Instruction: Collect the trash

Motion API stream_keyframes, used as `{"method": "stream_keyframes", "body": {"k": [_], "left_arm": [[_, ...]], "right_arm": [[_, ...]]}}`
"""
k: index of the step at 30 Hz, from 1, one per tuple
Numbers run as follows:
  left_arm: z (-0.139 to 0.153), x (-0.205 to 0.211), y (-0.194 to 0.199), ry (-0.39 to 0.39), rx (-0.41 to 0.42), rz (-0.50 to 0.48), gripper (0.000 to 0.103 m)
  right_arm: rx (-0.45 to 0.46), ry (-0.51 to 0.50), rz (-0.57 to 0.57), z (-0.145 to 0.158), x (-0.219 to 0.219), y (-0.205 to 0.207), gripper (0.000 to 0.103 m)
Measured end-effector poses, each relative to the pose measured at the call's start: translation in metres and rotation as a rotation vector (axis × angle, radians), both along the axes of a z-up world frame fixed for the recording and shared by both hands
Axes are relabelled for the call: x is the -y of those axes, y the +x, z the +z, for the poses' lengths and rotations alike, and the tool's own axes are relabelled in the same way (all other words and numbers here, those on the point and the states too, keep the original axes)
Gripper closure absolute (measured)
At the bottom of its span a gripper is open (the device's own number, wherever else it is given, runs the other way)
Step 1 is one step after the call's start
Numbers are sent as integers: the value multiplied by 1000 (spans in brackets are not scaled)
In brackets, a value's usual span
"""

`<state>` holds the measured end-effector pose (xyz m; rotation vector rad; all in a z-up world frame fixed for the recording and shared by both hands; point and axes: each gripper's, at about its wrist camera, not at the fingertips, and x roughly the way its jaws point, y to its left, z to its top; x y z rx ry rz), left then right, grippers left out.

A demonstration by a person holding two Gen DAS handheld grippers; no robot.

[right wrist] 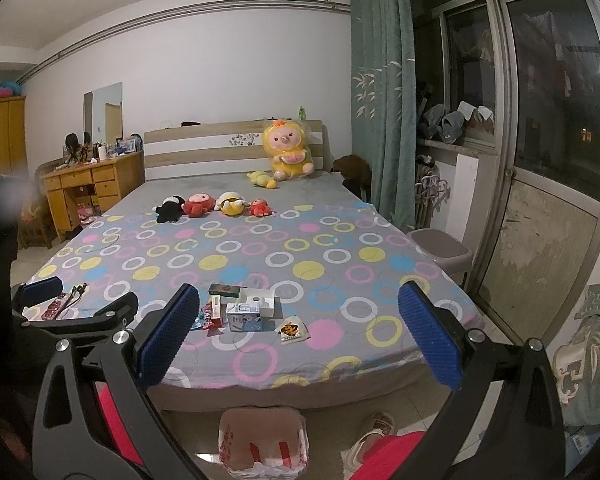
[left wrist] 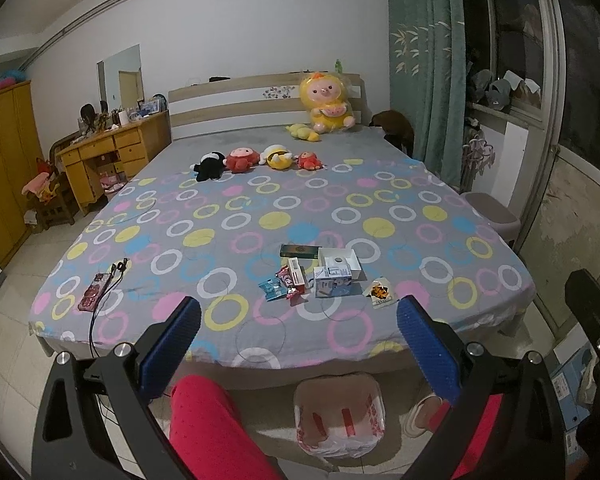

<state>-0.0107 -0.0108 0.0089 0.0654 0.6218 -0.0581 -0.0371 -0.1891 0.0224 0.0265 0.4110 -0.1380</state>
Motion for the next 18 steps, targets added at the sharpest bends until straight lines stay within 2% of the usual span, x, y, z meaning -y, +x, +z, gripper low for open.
{"method": "stream_keyframes", "body": {"k": [18], "left_arm": [[-1,2,0,2,-2,-10,7]], "right_arm": [[0,1,-2,0,3,-1,5]]}}
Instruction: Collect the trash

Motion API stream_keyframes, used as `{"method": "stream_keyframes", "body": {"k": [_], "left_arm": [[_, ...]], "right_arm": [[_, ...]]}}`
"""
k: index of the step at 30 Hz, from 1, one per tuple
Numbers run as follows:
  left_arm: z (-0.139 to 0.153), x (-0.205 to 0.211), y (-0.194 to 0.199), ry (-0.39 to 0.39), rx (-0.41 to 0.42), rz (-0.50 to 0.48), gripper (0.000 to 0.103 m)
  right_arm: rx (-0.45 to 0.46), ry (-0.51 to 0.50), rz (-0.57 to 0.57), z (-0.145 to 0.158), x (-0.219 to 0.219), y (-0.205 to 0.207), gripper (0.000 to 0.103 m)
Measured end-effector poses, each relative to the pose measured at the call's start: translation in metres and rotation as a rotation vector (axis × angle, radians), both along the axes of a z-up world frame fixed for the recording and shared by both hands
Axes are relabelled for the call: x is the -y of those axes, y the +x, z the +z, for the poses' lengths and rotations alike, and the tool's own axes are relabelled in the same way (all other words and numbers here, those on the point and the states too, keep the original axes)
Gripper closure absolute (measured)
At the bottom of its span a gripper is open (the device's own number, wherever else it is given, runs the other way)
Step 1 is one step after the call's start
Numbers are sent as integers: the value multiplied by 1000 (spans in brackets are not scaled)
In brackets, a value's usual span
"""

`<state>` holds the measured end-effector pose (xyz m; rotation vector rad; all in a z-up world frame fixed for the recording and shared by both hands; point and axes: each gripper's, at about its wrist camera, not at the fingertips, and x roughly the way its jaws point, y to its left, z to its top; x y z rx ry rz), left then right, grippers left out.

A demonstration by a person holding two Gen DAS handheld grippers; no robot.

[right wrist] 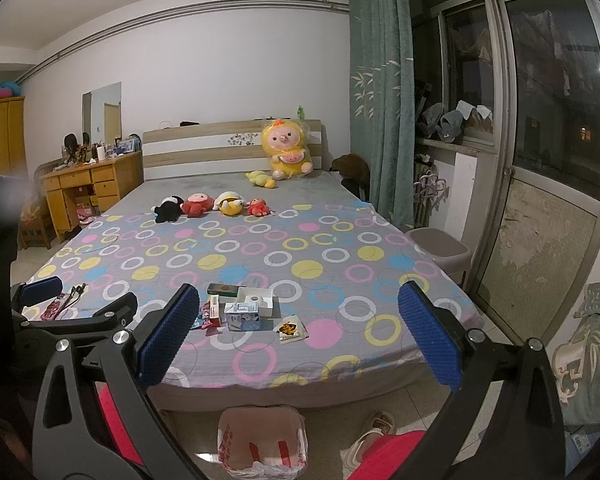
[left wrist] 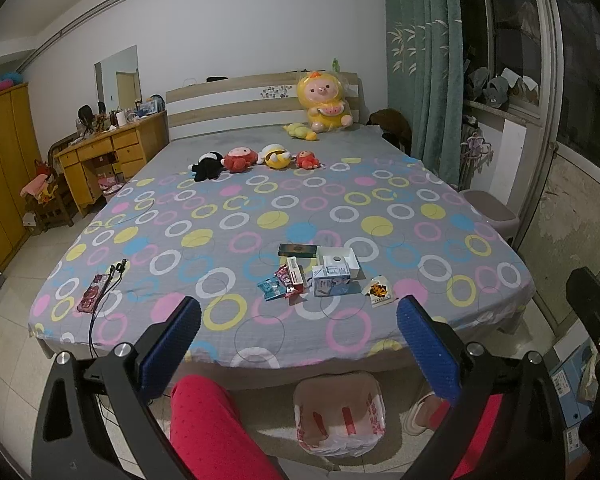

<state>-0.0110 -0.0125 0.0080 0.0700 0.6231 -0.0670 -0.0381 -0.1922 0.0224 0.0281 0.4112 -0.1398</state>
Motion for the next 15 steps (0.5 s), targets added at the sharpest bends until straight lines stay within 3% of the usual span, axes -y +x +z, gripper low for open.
{"method": "stream_keyframes", "body": {"k": [15], "left_arm": [[0,0,-2,-6,4,-8,7]], "right_arm": [[0,0,-1,1,0,0,5]]}}
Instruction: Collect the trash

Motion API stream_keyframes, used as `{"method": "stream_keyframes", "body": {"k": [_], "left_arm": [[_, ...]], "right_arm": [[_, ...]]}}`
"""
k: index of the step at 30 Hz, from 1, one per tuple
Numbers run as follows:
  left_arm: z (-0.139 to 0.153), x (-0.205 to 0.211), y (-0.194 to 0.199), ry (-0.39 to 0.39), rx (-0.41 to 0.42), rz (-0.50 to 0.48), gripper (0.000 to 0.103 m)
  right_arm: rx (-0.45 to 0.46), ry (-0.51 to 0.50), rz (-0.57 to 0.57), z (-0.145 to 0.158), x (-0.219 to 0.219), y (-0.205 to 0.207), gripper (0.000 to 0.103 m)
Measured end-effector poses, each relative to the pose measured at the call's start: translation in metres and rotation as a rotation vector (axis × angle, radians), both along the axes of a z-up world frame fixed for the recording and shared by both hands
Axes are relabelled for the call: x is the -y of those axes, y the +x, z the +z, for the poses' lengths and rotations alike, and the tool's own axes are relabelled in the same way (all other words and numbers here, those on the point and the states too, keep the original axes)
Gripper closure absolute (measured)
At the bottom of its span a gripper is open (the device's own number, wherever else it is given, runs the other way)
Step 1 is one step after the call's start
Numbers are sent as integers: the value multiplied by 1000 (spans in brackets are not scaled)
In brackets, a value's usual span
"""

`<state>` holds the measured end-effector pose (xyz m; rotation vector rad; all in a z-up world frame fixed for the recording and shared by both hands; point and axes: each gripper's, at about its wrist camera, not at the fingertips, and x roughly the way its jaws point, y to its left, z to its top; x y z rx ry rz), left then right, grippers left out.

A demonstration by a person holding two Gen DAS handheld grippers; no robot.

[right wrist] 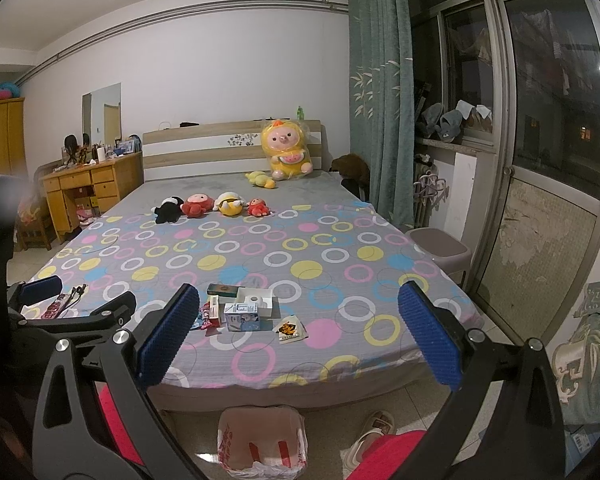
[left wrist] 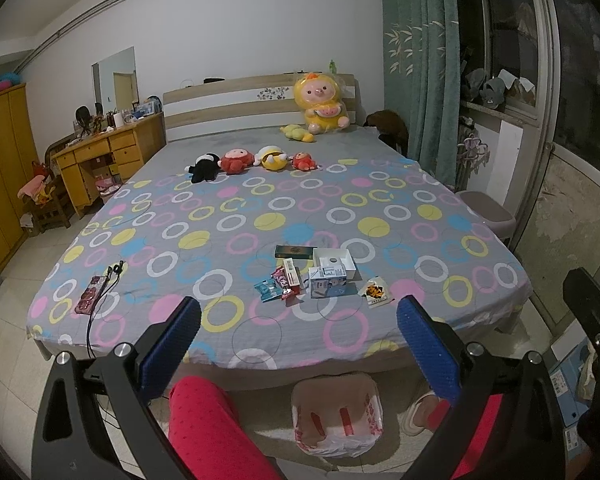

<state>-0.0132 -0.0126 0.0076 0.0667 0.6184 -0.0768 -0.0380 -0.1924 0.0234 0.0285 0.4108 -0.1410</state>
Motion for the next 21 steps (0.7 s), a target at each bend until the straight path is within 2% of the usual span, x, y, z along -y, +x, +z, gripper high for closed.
{"method": "stream_keyframes", "body": {"k": [13,21], "left_arm": [[-2,0,0,-6,-8,-6,7],[-12,-9,20,-28,-52,15,7]], "right_arm": [[-5,-6,14,-2,1,1,5],[-40,-9,69,-14,-1,20,5]]}}
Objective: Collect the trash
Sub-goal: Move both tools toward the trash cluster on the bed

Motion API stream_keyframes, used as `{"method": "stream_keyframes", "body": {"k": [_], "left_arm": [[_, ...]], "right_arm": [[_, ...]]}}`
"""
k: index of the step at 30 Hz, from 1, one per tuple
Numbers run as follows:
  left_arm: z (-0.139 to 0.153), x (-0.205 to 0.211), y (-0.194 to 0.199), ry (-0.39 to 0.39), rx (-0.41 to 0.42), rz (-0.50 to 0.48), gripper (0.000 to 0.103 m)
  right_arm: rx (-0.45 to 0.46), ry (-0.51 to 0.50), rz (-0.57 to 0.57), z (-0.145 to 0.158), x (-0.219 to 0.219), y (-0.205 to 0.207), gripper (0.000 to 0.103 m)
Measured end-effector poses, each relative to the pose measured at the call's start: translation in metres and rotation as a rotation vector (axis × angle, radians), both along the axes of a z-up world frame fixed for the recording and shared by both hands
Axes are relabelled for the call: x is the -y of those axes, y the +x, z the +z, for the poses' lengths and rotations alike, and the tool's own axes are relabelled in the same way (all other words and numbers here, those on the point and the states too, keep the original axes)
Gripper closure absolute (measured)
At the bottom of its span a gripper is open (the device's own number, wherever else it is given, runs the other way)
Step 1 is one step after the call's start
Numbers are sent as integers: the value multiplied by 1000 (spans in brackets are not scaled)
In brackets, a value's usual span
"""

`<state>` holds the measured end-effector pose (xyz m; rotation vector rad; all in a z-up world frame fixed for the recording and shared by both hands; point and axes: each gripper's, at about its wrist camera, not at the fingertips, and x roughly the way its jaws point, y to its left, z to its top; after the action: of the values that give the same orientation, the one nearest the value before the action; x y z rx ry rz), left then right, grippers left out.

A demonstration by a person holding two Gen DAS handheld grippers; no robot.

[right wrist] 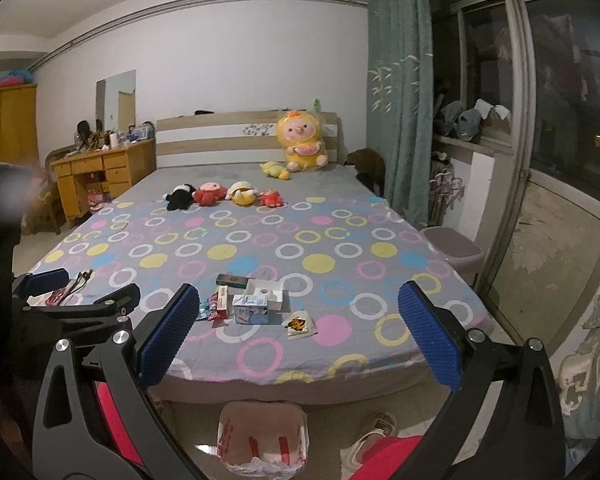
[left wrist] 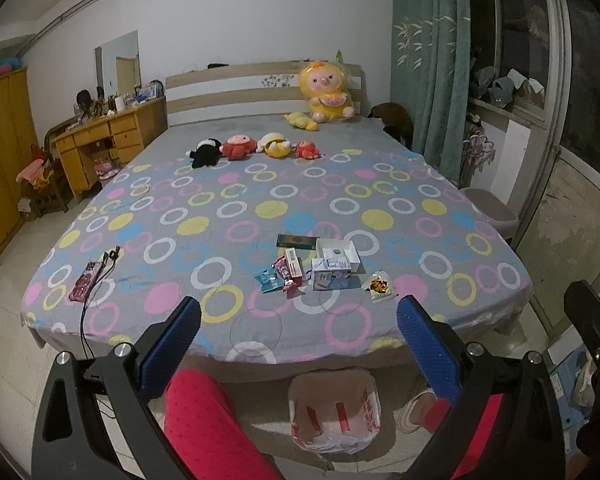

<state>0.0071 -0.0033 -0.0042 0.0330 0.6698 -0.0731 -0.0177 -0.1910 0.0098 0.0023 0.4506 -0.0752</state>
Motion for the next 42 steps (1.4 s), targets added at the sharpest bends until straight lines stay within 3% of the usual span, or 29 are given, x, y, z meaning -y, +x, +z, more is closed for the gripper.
{"method": "stream_keyframes", "body": {"k": [12,17,32,42], "left_arm": [[-5,-30,57,-20,-61,65,7],[-9,-44,86,-20,-91,86,7],[-66,-73,175,-22,-306,123,7],[-114,-73,246,-13,-423,135,7]], "right_arm": [[-79,-51,129,-32,4,63,5],[-33,-54,228,-38,11,84,5],[-256,-216,323,-78,17,180,5],[-405,-230,367,-125,31,251,5]]}}
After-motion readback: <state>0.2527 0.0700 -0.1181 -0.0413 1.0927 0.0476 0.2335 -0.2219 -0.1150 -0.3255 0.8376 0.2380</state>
